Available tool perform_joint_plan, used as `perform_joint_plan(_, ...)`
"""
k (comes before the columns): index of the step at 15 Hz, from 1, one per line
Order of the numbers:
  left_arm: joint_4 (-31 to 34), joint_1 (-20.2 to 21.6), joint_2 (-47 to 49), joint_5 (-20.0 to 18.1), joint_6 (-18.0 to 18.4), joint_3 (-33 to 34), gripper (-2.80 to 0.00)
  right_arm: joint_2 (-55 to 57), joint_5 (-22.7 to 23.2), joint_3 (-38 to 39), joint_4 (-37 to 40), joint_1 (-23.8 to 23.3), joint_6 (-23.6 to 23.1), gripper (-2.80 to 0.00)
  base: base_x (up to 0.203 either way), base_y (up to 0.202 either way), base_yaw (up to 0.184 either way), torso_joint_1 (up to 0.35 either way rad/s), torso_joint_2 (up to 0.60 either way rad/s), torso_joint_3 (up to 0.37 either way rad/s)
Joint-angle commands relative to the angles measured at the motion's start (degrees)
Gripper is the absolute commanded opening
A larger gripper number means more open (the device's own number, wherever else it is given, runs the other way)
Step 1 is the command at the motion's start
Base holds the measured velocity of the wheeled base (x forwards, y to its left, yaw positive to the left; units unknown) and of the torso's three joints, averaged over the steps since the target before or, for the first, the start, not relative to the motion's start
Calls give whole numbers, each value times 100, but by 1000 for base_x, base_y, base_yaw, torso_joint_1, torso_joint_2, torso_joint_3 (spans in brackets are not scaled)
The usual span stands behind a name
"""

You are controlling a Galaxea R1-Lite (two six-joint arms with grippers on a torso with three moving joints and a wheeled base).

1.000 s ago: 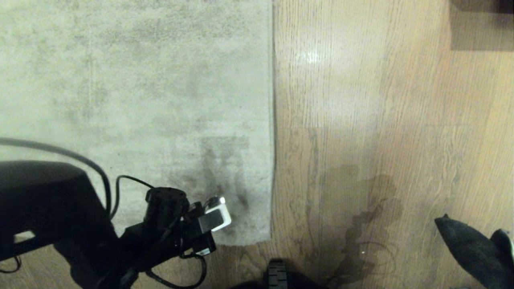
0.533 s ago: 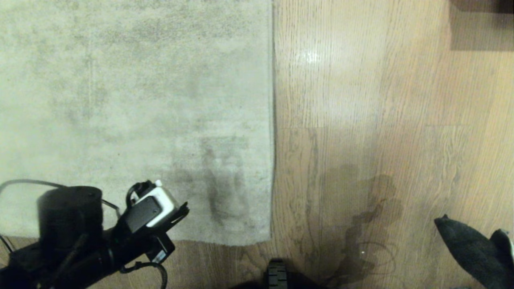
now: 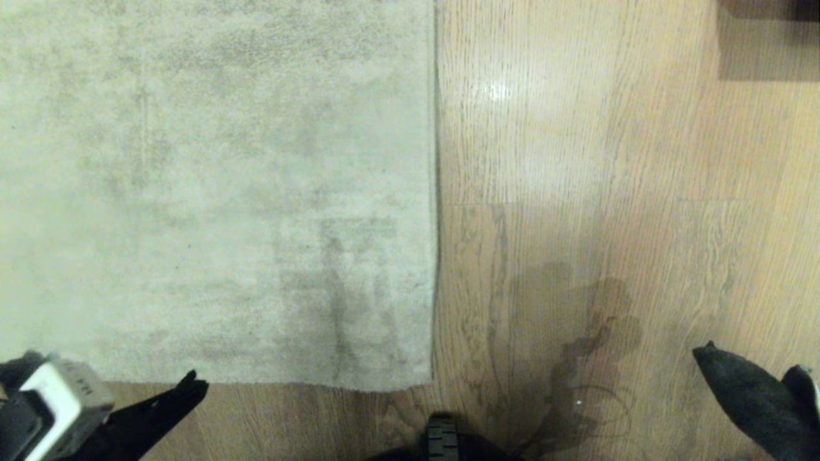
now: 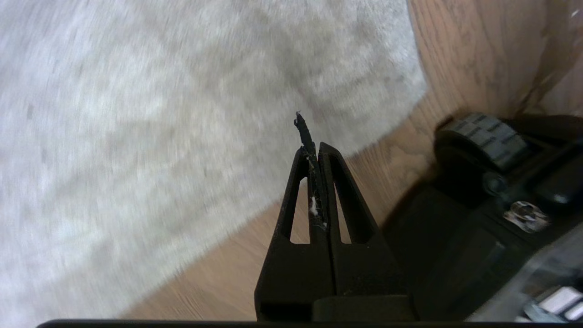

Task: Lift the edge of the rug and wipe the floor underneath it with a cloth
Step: Put down the rag

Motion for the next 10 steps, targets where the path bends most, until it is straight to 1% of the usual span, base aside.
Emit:
perform_joint_plan(1, 230, 169, -1402, -3, -167, 388, -280, 9, 2, 0, 4, -4, -4, -280, 0, 0, 0, 0, 0, 0)
perform_joint_plan(3, 688, 381, -2007, -8, -385, 517, -280, 9, 2, 3, 4, 2, -4, -280, 0, 0, 0, 0, 0, 0)
perform_joint_plan(5, 1082, 790, -2473, -22, -564, 556, -280, 3, 2, -6, 4, -3, -4, -280, 0, 0, 0, 0, 0, 0)
perform_joint_plan(7, 1386, 1110, -2790, -46, -658, 564, -280, 9, 2, -6, 4, 2, -4, -280, 0, 0, 0, 0, 0, 0)
perform_joint_plan(10, 1947, 1344, -3382, -62, -771, 565, -280, 9, 2, 3, 4, -7, -4, -280, 0, 0, 0, 0, 0, 0)
